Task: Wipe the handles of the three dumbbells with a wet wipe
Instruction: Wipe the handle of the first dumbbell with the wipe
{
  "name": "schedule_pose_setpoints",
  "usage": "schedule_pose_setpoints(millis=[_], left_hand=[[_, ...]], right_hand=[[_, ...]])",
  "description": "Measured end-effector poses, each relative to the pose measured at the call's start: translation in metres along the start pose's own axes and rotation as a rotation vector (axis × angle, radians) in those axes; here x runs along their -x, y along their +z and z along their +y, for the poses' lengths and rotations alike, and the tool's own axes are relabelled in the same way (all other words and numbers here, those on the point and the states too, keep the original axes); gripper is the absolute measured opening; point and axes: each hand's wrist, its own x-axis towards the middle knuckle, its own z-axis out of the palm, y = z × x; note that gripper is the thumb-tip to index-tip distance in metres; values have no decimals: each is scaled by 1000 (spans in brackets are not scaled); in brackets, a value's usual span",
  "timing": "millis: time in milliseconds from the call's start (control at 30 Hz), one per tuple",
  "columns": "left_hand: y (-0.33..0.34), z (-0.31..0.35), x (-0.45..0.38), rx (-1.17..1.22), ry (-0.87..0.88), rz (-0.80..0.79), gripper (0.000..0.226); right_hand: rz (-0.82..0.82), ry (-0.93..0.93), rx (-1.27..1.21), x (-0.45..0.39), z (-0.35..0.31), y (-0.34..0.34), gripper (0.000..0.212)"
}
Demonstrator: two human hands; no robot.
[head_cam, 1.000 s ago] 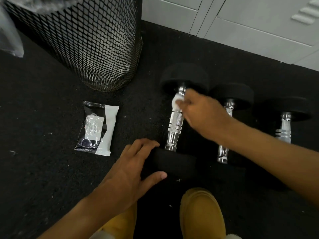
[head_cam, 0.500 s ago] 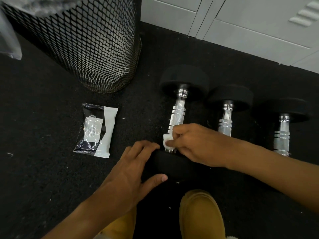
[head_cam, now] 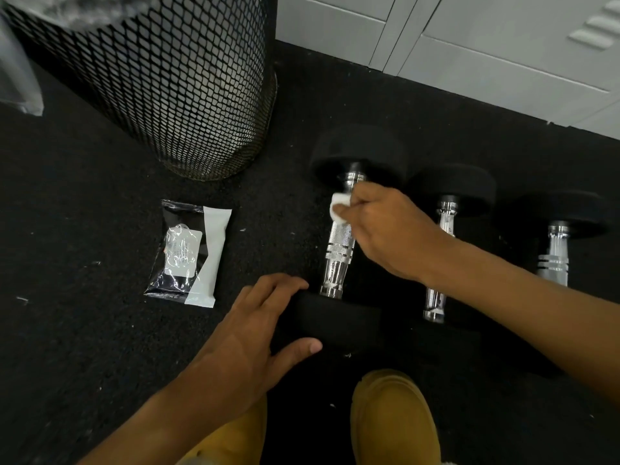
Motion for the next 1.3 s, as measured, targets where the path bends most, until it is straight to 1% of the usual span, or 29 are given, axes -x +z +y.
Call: schedule_pose_setpoints(millis=[67, 133, 200, 233, 300, 367, 467, 533, 600, 700, 800, 833, 900, 933, 1000, 1133, 1200, 1233, 1300], left_hand=[[0, 1, 0, -3, -5, 0, 59], [1, 1, -1, -3, -3, 9, 59], [2, 3, -2, -8, -1, 7, 58], [2, 4, -2, -10, -2, 5, 58], [3, 5, -2, -15, 0, 10, 59], [3, 4, -3, -21, 4, 9, 60], [3, 4, -2, -12, 0, 5, 60], [2, 3, -2, -14, -2, 4, 60], [2, 2, -1, -7, -1, 6, 59], [1, -1, -1, 0, -5, 11, 59], [1, -1, -1, -1, -12, 2, 60], [1, -2, -1, -5, -14, -1, 60], [1, -1, -1, -10, -8, 1, 59], [1, 0, -2, -9, -3, 3, 58], [2, 2, -2, -12, 4, 2, 58], [4, 4, -3, -26, 10, 6, 59], [4, 5, -3, -18, 5, 10, 59], [3, 4, -3, -15, 6, 12, 59], [2, 3, -2, -16, 7, 9, 59]], right_hand=[[-99, -136, -42, 10, -6, 0, 21], [-239, -228, -132, 23, -14, 0, 21], [-329, -239, -227, 31, -18, 0, 21], [-346, -228, -257, 32, -16, -1, 21], [-353, -235, -229, 32, -12, -3, 23], [-290, -232, -67, 35, -17, -3, 24], [-96, -97, 157, 29, -16, -8, 23], [-13, 32, 215, 10, -4, -10, 24], [35, 90, 261, -4, 5, -14, 23], [8, 119, 218, -11, 6, -7, 24], [-23, -12, 76, 2, -4, -1, 29], [-63, -83, 36, 10, -7, 0, 30], [-203, -212, -94, 24, -17, 2, 29], [-273, -239, -187, 30, -20, 1, 28], [-323, -236, -297, 33, -18, -1, 27], [-381, -285, -254, 26, -8, -7, 27], [-397, -309, -171, 28, -10, -10, 28], [-365, -302, -106, 29, -10, -10, 26], [-192, -241, 38, 26, -2, -12, 21]])
